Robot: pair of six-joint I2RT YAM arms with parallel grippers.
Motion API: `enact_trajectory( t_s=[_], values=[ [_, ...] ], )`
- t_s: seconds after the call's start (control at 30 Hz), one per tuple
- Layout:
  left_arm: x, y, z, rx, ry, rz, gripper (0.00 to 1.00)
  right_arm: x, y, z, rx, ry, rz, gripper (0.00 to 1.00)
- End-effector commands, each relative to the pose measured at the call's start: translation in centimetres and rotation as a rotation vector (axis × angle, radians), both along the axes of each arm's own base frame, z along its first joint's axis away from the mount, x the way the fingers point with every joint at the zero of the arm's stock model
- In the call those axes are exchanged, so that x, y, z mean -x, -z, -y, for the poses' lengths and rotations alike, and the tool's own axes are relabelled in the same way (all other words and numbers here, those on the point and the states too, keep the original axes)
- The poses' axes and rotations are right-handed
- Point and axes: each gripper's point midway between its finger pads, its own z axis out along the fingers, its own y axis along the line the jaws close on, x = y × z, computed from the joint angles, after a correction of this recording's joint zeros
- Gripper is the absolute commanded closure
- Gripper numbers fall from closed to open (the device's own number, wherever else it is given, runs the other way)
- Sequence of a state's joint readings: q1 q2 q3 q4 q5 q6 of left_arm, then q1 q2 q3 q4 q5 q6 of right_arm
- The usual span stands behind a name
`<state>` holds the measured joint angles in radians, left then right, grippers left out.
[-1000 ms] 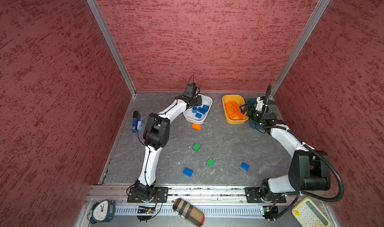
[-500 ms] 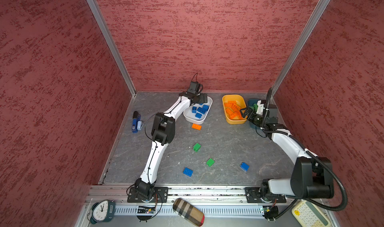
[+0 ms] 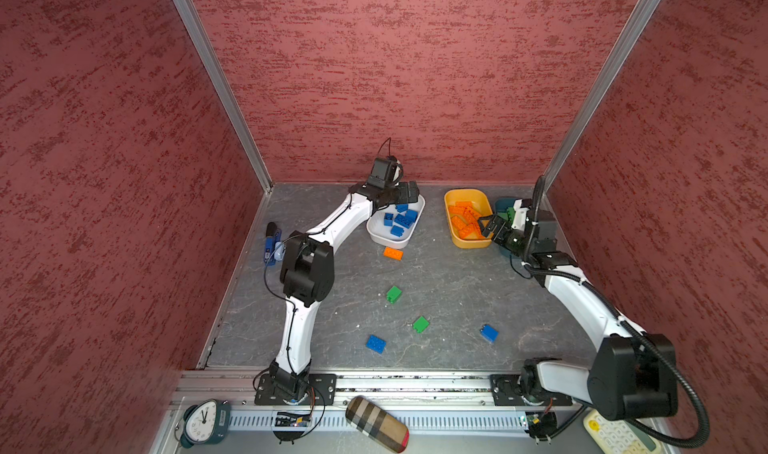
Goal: Sort the legos into containers by color
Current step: 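Reach the right gripper to a blue brick nearer the robot and grasp it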
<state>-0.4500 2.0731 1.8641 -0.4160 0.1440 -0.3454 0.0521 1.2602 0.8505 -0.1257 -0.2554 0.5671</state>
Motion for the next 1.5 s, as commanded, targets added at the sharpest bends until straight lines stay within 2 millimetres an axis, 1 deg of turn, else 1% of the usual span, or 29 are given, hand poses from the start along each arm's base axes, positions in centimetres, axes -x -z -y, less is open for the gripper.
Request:
enact_trajectory(
  t_s=[0.0, 0.13, 0.23, 0.33, 0.37, 0.47, 0.53, 0.63, 0.73, 0.87, 0.93, 1.03, 1.13, 1.23, 1.33, 1.43, 1.47],
  values=[
    [1.3, -2.6, -0.2, 0.059, 0.004, 0.068, 0.01, 1.1, 0.9, 0.4, -0.017, 0.062, -0.105, 0.01],
    [3.6, -3.3, -2.7, 0.034, -0.037, 0.082, 0.01, 2.8, 2.7, -1.0, -0.013, 0.024, -0.209, 0.01],
    [5.5, -3.0, -4.6, 0.014, -0.072, 0.081, 0.01, 4.7, 4.2, -2.0, -0.015, 0.008, -0.270, 0.01],
    [7.4, -2.7, -6.2, 0.015, -0.106, 0.084, 0.01, 7.3, 6.2, -2.0, 0.006, 0.014, -0.354, 0.01],
    [7.9, -2.8, -6.6, 0.027, -0.116, 0.092, 0.01, 8.2, 6.9, -1.9, 0.020, 0.011, -0.382, 0.01],
    [9.5, -2.3, -7.4, 0.058, -0.135, 0.100, 0.00, 11.2, 8.8, -1.3, 0.074, -0.003, -0.484, 0.01],
    [10.0, -1.9, -8.0, 0.064, -0.161, 0.101, 0.00, 13.3, 10.2, -1.5, 0.083, -0.019, -0.565, 0.01],
    [10.2, -1.2, -8.5, 0.066, -0.190, 0.100, 0.01, 16.1, 12.6, -2.3, 0.049, -0.030, -0.666, 0.01],
    [9.9, -0.9, -8.5, 0.069, -0.195, 0.101, 0.01, 18.2, 14.6, -2.7, 0.027, -0.021, -0.735, 0.01],
    [9.5, -1.0, -8.1, 0.076, -0.182, 0.098, 0.00, 20.7, 16.6, -3.6, -0.010, -0.049, -0.804, 0.01],
    [9.4, -0.8, -8.0, 0.077, -0.178, 0.095, 0.01, 21.5, 17.1, -4.3, -0.040, -0.076, -0.823, 0.01],
    [9.3, -0.6, -7.9, 0.083, -0.180, 0.086, 0.00, 22.3, 17.0, -5.7, -0.084, -0.120, -0.842, 0.01],
    [9.2, -0.5, -7.7, 0.092, -0.178, 0.081, 0.01, 23.1, 16.9, -6.4, -0.073, -0.141, -0.850, 0.02],
    [9.1, -0.1, -7.5, 0.090, -0.174, 0.071, 0.01, 24.0, 16.9, -6.7, -0.034, -0.148, -0.872, 0.03],
    [9.0, 0.1, -7.4, 0.092, -0.172, 0.064, 0.01, 24.4, 16.5, -7.2, 0.025, -0.154, -0.863, 0.06],
    [8.9, 0.5, -7.3, 0.094, -0.170, 0.053, 0.01, 24.6, 16.3, -7.3, 0.119, -0.152, -0.842, 0.12],
    [8.9, 0.6, -7.3, 0.094, -0.171, 0.051, 0.01, 24.7, 16.4, -7.2, 0.156, -0.146, -0.842, 0.17]
  ],
)
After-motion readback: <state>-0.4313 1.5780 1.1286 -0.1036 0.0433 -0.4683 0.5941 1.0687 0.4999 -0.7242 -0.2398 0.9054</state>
